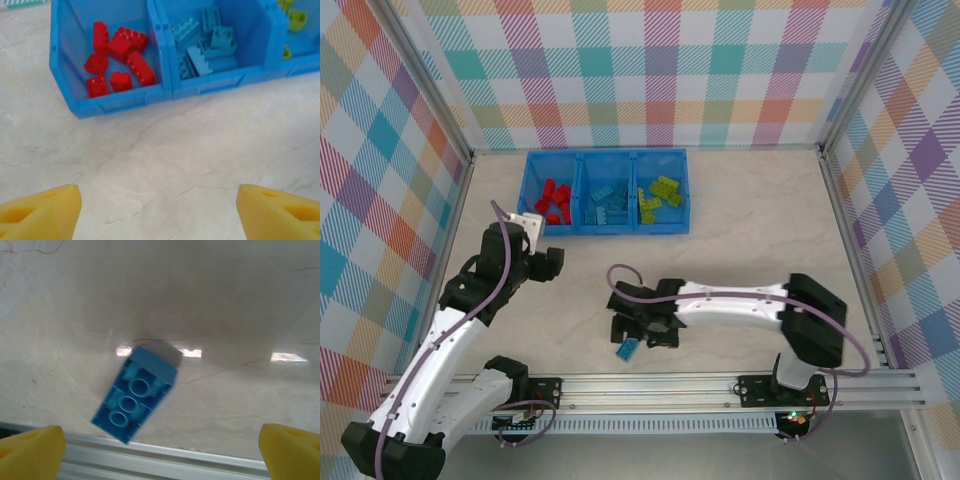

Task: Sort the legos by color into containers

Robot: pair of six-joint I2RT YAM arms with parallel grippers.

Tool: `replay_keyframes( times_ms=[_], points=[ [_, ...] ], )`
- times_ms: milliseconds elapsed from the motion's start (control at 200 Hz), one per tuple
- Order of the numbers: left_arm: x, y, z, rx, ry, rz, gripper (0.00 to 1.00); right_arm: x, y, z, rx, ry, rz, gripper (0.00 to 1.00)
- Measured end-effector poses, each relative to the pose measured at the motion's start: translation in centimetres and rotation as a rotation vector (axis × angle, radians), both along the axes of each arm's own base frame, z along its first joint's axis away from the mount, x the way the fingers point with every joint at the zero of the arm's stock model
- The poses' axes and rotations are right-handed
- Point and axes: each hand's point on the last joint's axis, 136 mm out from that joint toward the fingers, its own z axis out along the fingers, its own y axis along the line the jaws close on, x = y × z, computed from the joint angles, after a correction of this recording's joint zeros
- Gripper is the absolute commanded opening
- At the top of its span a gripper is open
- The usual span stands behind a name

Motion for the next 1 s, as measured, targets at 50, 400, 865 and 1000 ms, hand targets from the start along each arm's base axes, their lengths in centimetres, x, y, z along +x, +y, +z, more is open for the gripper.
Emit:
replay_keyframes(
  times_ms=[50,400,865,1000],
  points=[
    [-0.1,0.0,-0.1,0.01,0.0,-0.009,0.86,-0.1,0.9,-0.5,-0.015,0.01,-0.016,0.99],
    [-0.1,-1.2,1.1,-0.009,-0.061,-0.098,1.0,-0.3,0.1,-2.9,-0.127,0.045,-0.159,0.62],
    [-3.5,-4.4,3.3,-0.124,-0.145,-0.328,1.0,2.8,-5.6,-3.7,-0.12,0.015,-0.27,0.26],
    [-6.4,-7.0,3.9,-0.162,-0.154,-0.545,1.0,7.3,-7.9,-0.8,-0.049,-0.074,-0.286,0.24]
  ],
)
